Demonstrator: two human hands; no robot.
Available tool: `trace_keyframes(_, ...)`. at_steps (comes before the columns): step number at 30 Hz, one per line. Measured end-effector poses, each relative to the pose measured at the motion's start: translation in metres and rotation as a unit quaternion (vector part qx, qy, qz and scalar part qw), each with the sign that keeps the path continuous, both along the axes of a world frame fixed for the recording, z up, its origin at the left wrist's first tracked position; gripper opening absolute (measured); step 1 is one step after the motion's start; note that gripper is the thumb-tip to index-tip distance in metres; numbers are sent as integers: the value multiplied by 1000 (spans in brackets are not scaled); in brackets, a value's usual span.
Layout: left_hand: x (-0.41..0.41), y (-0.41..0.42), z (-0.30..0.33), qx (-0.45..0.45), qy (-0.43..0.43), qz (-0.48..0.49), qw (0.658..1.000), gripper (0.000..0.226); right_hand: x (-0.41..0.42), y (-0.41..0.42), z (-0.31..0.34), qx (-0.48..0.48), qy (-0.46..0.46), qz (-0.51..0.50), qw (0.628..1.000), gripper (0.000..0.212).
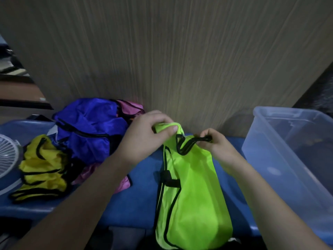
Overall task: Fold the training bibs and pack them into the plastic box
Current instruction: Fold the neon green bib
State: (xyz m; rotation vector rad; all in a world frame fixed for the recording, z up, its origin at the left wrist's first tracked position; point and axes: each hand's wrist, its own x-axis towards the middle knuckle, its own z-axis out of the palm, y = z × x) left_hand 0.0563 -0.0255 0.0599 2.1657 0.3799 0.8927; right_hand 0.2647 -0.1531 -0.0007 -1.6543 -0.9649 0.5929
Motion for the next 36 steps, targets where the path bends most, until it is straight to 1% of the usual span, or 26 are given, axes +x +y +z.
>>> trace_keyframes(3,-9,-13,0,13,3,21,1000,15,6,-16,-2,-27,-13,-10,1000,17)
trace_keyframes(5,-12,-24,2,41,13,18,999,16,7,-26,-5,-56,-25,-1,998,12)
trace_keyframes(7,-15,-35,1,89,37,-3,995,16,7,-36,-8,-82,-53,24,995,10)
trace_keyframes(10,-20,-52,-1,131,98,-68,984,25,10,-47,-9,-106,-126,68,984,14)
trace_keyframes(12,-22,-61,-4,153,156,-96,971,33,12,-54,-8,-123,-153,92,976,19)
trace_keyframes(14,-24,-69,-8,159,206,-128,957,37,13,-59,-8,-142,-169,111,969,19)
trace_keyframes(16,-26,-77,-14,164,240,-169,942,33,14,-65,-7,-157,-179,137,962,19)
trace_keyframes(19,-28,-87,-20,159,264,-226,924,23,15,-73,-1,-168,-210,183,946,28)
trace_keyframes(22,-29,-97,-26,165,293,-272,902,20,12,-79,2,-200,-222,218,929,30)
trace_keyframes(27,-26,-108,-46,203,356,-291,865,21,10,-83,-5,-270,-225,267,897,33)
trace_keyframes(32,-23,-108,-66,227,414,-301,828,22,9,-83,-13,-326,-250,279,868,32)
trace_keyframes(34,-22,-106,-74,213,433,-323,814,28,9,-82,-15,-338,-254,286,860,35)
trace_keyframes(36,-22,-104,-83,195,457,-341,798,43,10,-82,-15,-352,-246,283,858,38)
